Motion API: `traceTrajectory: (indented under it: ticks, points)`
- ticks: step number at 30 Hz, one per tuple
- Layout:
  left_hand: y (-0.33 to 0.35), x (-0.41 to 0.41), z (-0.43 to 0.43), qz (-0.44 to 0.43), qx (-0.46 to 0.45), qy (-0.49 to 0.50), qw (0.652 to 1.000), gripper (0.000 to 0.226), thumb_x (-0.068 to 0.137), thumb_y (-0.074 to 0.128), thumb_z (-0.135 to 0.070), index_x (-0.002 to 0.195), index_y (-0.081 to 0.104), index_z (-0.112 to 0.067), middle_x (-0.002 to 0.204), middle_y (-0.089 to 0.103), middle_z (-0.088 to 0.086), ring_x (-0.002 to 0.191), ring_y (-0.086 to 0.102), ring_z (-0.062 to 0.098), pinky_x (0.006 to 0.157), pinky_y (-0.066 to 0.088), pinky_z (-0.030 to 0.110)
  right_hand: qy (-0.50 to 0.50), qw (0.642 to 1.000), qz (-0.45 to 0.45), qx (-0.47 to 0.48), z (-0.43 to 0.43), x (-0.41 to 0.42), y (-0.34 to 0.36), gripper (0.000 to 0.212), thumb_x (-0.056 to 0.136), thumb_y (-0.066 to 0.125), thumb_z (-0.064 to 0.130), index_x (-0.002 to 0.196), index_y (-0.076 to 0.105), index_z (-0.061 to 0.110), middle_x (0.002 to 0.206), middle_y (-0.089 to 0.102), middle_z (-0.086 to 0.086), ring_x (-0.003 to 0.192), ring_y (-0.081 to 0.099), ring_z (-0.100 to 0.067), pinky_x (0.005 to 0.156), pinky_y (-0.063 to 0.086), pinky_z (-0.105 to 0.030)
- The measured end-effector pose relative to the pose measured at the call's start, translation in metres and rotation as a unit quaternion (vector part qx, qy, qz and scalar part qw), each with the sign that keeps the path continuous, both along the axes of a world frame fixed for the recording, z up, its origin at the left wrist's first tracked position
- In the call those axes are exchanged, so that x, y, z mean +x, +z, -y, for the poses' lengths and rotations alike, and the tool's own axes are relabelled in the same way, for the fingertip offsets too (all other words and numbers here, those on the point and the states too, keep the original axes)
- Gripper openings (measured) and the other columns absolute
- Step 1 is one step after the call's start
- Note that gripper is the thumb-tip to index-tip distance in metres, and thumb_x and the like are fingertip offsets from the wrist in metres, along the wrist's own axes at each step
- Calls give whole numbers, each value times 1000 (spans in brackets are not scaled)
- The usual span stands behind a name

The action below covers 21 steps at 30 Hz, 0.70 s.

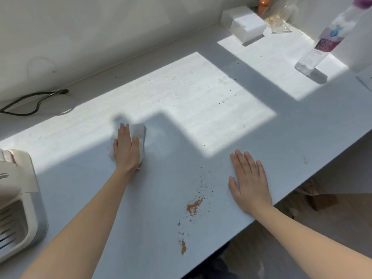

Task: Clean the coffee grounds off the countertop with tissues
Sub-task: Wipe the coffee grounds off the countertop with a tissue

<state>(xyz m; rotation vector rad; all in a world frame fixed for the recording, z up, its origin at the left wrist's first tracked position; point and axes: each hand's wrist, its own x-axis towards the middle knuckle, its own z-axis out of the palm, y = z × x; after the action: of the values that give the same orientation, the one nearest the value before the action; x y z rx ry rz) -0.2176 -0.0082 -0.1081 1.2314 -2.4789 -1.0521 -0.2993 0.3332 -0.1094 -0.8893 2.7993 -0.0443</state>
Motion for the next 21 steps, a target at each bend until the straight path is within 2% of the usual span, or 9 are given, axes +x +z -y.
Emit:
traceTrajectory:
  ticks: [5, 9, 13, 17, 19, 21]
  points:
    - [-6, -6, -37, 54, -58, -251, 965, 54, 100, 23, -35, 149, 6, -21, 159, -3, -5, 144, -10, 5, 113, -13, 26, -2, 1000, 6, -2, 0, 0, 1, 67, 90, 14, 45, 151, 2, 21, 159, -2, 5, 147, -5, -14, 120, 1, -41]
    - [-1, 12, -60, 58, -49, -327, 942, 60, 94, 16, -44, 149, -1, -26, 157, -9, -10, 143, -15, 2, 110, -18, 18, -3, 1000, 3, -1, 0, -1, 1, 66, 91, 15, 45, 151, 0, 22, 159, -2, 5, 147, -4, -14, 119, -1, -40]
    - [2, 41, -92, 53, -36, -346, 936, 59, 96, 19, -42, 147, -6, -30, 156, -11, -14, 142, -16, 0, 115, -15, 23, -2, 1000, -1, -1, -1, 0, 1, 66, 91, 14, 45, 151, 1, 21, 159, -1, 5, 147, -3, -15, 118, -1, -40]
    - [6, 73, -117, 28, -5, -324, 946, 64, 95, 28, -43, 149, -3, -28, 156, -12, -16, 142, -14, -1, 116, -12, 27, -4, 1000, -1, -5, -1, 0, 2, 67, 90, 13, 45, 151, 3, 21, 160, 1, 4, 147, -3, -14, 119, -1, -40]
    - [11, 86, -126, -9, 27, -278, 960, 69, 91, 41, -40, 149, 5, -26, 157, -7, -16, 143, -9, -1, 116, -9, 24, -5, 1000, -1, -3, 0, 0, 3, 67, 90, 12, 46, 151, 3, 21, 160, 1, 4, 147, -3, -14, 120, 0, -40]
    - [15, 95, -132, -58, 72, -174, 980, 65, 86, 53, -26, 144, 25, -23, 155, 7, -21, 142, 4, -4, 115, 4, 23, -4, 1000, 2, -2, 0, 1, 4, 68, 89, 10, 46, 151, 1, 21, 160, -1, 4, 147, -5, -14, 120, 1, -41]
